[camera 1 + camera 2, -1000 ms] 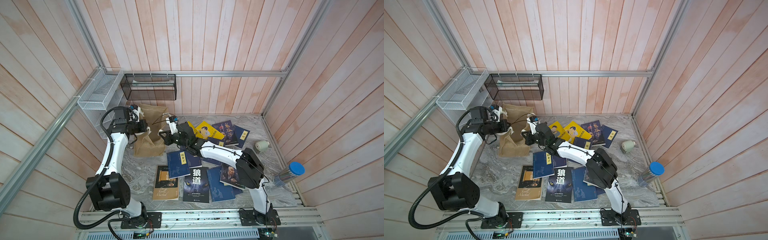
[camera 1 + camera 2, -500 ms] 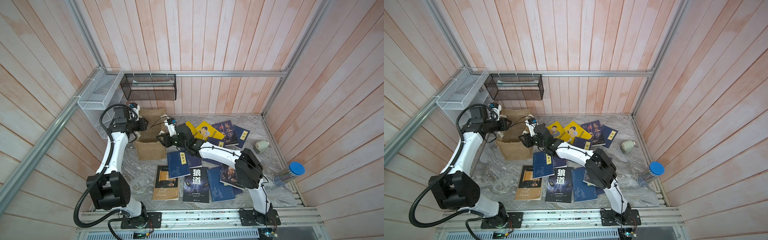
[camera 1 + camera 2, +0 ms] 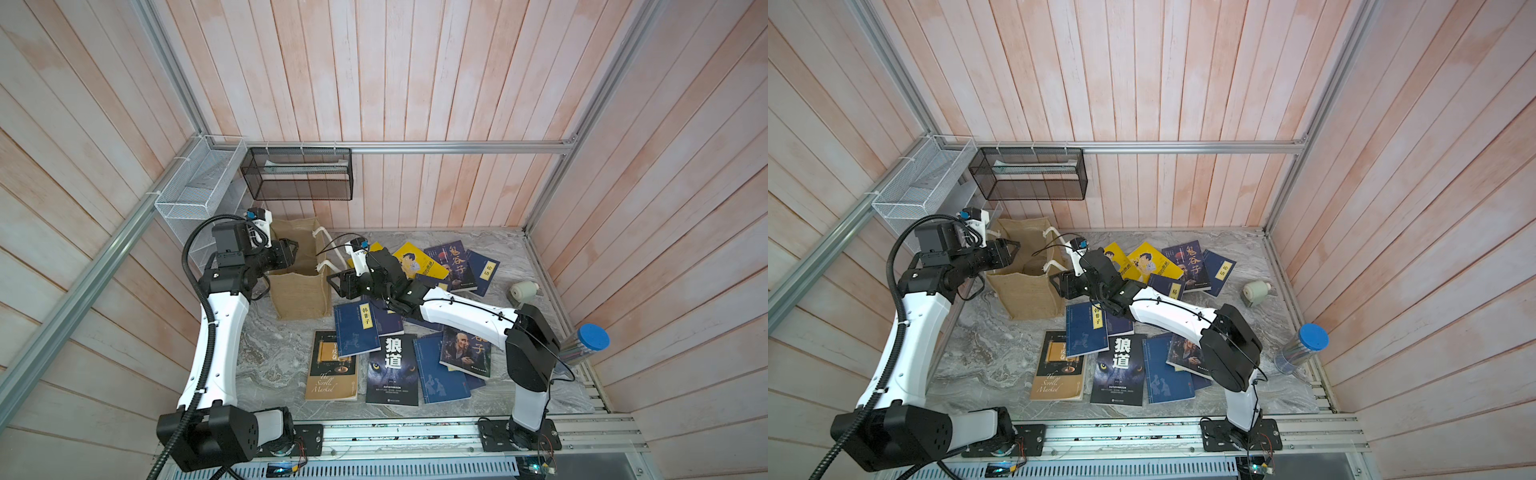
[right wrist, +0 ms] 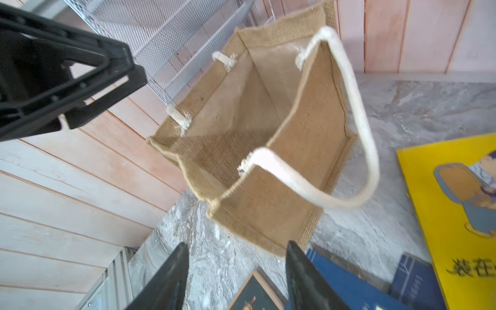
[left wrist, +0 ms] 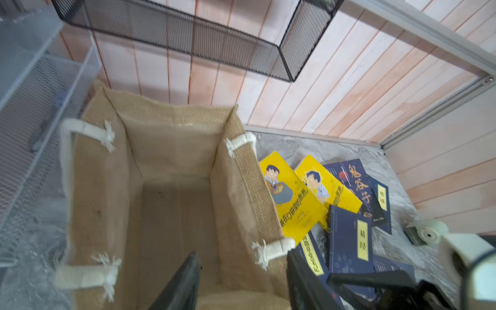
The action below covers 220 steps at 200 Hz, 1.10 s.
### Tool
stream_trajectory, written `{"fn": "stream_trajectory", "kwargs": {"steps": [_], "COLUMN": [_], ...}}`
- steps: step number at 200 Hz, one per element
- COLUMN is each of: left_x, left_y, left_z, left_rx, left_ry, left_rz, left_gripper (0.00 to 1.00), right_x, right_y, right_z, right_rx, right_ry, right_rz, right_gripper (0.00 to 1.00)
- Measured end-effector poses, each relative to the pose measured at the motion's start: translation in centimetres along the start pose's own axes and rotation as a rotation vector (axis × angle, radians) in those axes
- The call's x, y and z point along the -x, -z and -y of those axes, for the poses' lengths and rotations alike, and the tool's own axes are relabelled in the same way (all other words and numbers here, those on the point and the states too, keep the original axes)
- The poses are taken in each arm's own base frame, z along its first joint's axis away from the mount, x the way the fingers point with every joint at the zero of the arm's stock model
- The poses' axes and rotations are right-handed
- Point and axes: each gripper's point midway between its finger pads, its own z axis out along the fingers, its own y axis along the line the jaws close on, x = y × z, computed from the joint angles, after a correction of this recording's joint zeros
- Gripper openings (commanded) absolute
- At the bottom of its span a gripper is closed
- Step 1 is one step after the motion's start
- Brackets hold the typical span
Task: Put the books into the canvas bag
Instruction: Adjust the canvas bag at the center of the board, then pick up the book from the book.
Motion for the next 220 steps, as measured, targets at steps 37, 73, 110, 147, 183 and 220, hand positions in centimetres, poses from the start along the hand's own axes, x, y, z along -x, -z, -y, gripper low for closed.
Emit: {"fn": "stream_trajectory", "kwargs": {"steps": [37, 73, 110, 147, 183, 220], "left_x": [-5.5, -11.3, -14.0, -17.0, -22.9, -29.2], "left_y": [1.2, 1.8, 1.6, 0.8, -0.5, -1.9], "left_z": [1.4, 1.4, 2.5, 4.2, 6.2, 6.3], "left_rx": [-0.042, -0.05, -0.083, -0.139, -0.204, -0.208], "left_ry": [0.047, 0.117, 0.172, 0.247, 0.349, 0.484], "left_rz": [-0.083, -0.171, -0.242, -0.301, -0.393, -0.497], "left_gripper": [0.55, 0.55, 0.55, 0.55, 0.55, 0.55], "right_x": [-4.1, -9.0, -12.4, -13.8, -15.3, -15.7], "right_y": [1.5, 2.7, 3.3, 3.7, 4.3, 4.4], "right_z": [3.2, 6.4, 8.4, 9.2, 10.6, 10.7], "right_rx": [-0.091, -0.167, -0.216, -0.244, -0.285, -0.285], "right_ry": [-0.068, -0.165, -0.246, -0.292, -0.325, -0.346], "right_rz": [-0.069, -0.151, -0.217, -0.239, -0.272, -0.29], "right_gripper": [0.59, 0.59, 0.59, 0.59, 0.56, 0.51]}}
